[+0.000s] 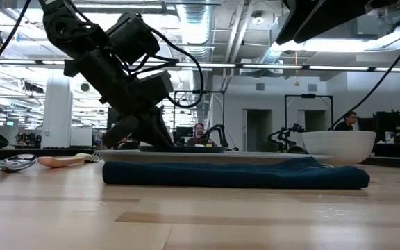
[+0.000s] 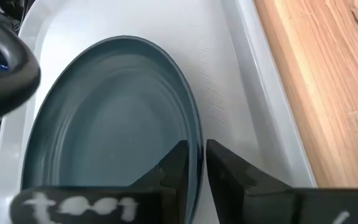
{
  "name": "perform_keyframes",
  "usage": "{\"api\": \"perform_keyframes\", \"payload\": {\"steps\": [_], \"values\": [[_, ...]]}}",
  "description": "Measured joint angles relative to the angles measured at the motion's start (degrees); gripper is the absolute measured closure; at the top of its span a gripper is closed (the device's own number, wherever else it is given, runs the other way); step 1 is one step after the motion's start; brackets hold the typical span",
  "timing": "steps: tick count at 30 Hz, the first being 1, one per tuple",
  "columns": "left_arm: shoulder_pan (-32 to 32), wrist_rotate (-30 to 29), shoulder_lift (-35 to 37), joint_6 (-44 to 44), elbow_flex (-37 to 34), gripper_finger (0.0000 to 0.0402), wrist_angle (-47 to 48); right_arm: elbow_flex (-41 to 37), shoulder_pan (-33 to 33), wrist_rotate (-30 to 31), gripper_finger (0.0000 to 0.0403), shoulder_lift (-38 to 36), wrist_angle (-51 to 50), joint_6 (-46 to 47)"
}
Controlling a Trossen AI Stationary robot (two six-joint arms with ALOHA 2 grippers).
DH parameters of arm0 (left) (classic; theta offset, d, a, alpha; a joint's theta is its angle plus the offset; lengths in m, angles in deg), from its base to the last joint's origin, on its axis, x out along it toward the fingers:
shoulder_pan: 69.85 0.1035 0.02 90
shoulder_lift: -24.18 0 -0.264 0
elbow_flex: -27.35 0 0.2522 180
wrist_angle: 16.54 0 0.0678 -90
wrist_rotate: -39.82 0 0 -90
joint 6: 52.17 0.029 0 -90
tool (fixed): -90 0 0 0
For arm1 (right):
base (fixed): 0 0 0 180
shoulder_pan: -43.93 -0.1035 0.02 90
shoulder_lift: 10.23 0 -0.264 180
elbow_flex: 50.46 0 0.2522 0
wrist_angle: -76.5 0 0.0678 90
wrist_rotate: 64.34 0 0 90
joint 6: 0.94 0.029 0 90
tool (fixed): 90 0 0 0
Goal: Set up tray
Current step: Stack the white bowl on top of the black plate on the gray tray
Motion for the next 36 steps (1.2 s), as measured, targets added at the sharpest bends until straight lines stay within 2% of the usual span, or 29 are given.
{"api": "perform_keyframes", "payload": {"steps": [12, 20, 24, 29, 33, 36], "values": [[-0.5, -0.2, 0.0, -2.3, 0.2, 0.0304, 2.1, 0.0, 0.0, 0.0, 0.0165, 0.0, 0.0, 0.0], [-1.7, -0.5, 0.0, -4.3, 3.8, 0.0296, 5.9, 0.0, 0.0, 0.1, 0.0165, 0.0, -1.0, 0.0], [-2.5, -0.4, 0.0, -6.2, 8.3, 0.0296, 14.4, 0.0, 0.0, 0.3, 0.0165, 0.0, -1.0, 0.5], [-3.9, 0.7, 0.0, -15.4, 19.0, 0.0296, 32.3, 0.0, 0.0, 3.4, 0.0165, 0.0, -1.1, 1.4], [-4.7, 4.5, 0.0, -18.3, 28.2, 0.0296, 44.5, 0.0, 1.2, 5.2, 0.0165, 0.0, -2.4, 2.4], [-5.3, 7.2, 0.1, -18.4, 33.3, 0.0297, 48.4, 0.0, 3.6, 5.2, 0.0165, 0.0, -5.4, 3.5]]}}
